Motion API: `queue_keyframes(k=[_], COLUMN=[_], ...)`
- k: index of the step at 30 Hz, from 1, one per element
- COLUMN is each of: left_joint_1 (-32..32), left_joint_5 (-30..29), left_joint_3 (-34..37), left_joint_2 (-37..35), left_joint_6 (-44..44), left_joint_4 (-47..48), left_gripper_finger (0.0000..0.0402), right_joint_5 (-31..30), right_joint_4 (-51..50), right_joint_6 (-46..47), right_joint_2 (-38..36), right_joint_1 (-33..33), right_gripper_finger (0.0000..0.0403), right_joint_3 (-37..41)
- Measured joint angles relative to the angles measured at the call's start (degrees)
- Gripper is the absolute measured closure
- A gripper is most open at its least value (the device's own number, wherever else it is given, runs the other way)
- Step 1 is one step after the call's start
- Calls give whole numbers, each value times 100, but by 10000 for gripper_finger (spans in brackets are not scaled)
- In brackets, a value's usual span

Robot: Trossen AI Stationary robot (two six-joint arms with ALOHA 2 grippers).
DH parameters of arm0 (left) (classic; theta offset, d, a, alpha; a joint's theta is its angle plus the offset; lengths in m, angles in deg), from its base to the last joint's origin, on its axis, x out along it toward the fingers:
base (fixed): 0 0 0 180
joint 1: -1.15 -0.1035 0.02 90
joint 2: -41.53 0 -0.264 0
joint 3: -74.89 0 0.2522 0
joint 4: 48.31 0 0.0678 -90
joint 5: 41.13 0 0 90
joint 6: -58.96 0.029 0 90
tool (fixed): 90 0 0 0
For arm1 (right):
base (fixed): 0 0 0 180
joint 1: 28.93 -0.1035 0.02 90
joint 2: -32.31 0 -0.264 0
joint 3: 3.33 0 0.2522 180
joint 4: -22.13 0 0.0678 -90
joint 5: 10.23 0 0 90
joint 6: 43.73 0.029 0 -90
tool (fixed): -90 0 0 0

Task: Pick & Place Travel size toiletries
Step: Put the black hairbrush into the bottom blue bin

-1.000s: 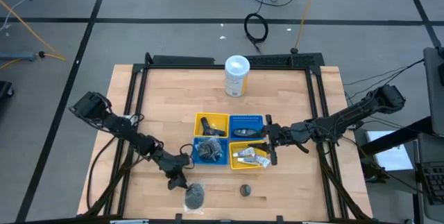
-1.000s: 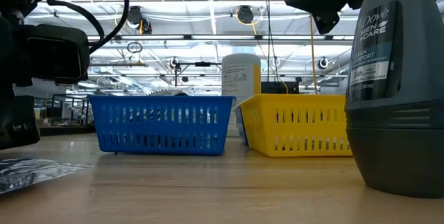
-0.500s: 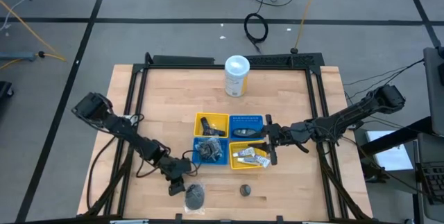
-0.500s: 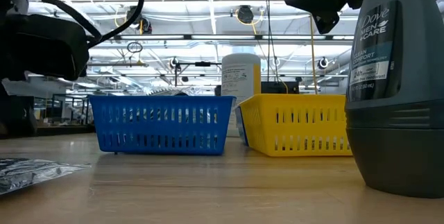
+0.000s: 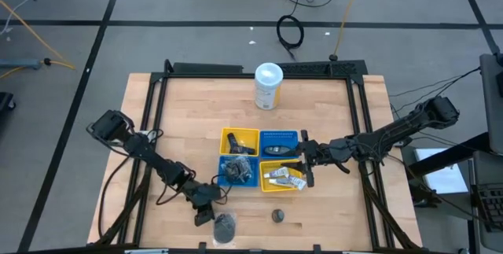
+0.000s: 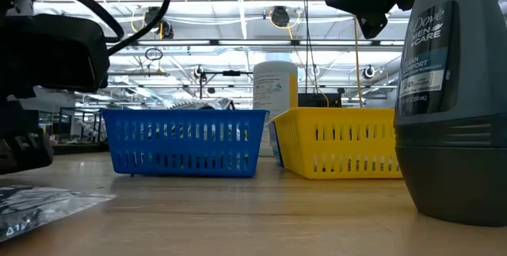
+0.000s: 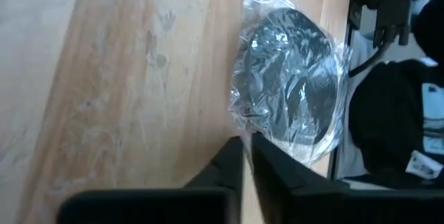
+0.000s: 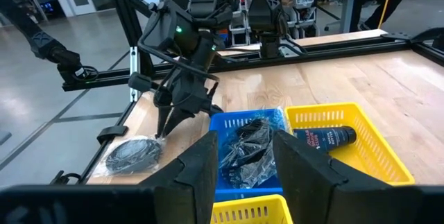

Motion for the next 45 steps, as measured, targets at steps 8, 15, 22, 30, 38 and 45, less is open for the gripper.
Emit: queue_keyframes(k=[8,15,22,30,38,45], left_joint_1=[-16,-11,-43,-49,-311,-754], left_joint_5=[-50,-399,-1125,-1988,-2576,-2531], left_joint_3=[-147,-587,-1169,-1866,-2365,-2579], left_joint_2=[-12,-520,-1352,-2112,-2376,-2361], left_joint_6=[166,734,1243,2072,2941,3602], left_joint_4=[0,421,2093,3029,3874,4304], left_gripper_finger=[400,401,402,402,402,402], right_joint_5=[0,0,0,-2,-2,-2], right_joint_4=[0,-2,-10,-10,-35,-48], right_joint_6=[0,0,2,0,0,1], right_joint_2=[0,0,0,0,2,2], right_joint_1=[0,0,0,0,0,4], right_gripper_finger=[273,273,273,273,273,273], right_joint_3=[0,0,0,0,0,0])
